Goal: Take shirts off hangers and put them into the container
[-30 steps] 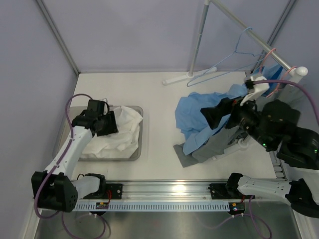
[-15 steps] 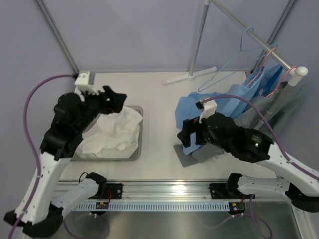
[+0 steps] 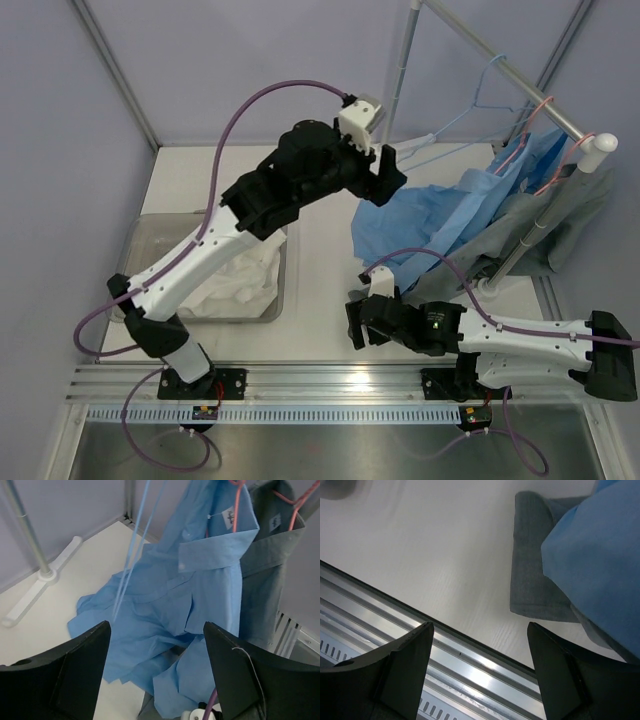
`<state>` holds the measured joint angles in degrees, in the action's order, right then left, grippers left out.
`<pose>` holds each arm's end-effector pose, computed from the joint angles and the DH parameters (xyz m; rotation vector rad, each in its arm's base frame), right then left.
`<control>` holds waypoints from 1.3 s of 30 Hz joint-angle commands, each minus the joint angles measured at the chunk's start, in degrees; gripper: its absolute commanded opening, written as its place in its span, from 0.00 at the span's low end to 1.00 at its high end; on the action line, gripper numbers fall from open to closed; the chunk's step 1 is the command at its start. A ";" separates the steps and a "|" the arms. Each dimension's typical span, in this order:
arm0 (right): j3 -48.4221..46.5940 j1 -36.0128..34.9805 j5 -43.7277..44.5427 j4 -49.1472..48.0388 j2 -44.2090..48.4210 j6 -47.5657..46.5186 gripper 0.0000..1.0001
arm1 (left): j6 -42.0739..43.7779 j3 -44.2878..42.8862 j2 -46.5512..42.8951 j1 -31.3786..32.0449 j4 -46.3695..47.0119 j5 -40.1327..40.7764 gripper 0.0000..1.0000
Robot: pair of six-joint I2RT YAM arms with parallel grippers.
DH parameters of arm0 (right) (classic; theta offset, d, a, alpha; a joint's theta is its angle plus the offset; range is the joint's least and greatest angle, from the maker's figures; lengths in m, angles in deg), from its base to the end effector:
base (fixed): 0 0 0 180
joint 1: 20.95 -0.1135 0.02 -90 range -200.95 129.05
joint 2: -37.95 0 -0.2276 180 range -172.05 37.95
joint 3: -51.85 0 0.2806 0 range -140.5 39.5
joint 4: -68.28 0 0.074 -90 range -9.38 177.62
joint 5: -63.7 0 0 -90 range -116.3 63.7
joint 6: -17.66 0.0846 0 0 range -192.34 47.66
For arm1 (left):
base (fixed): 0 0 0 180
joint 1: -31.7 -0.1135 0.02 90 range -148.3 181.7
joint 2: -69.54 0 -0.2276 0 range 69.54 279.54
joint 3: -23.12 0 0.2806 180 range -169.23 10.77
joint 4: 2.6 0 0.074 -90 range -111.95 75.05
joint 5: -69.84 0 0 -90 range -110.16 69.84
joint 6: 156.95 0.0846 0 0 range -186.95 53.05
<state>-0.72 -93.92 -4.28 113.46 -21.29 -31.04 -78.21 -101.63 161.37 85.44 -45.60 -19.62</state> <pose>0.1113 0.2550 0.1566 -0.5061 2.3839 0.4495 0.2484 -0.3374 0.4657 0.6524 1.6982 -0.8118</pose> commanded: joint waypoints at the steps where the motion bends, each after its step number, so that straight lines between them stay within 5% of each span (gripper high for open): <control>1: 2.69 -1.03 3.38 -4.80 2.29 6.60 0.84 | 2.92 -6.24 4.40 2.60 1.30 -3.52 0.79; 12: 5.34 -2.00 4.61 -0.85 7.47 10.38 0.85 | 0.11 -17.94 20.22 5.85 3.58 -6.78 0.75; 39: 4.90 -2.88 4.70 -1.38 6.68 10.91 0.84 | -2.88 -23.56 29.36 8.23 7.28 -10.82 0.79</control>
<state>4.50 -95.98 -2.93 112.59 -16.11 -22.08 -80.31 -121.34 188.32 93.22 -40.22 -28.78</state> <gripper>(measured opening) 0.845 0.787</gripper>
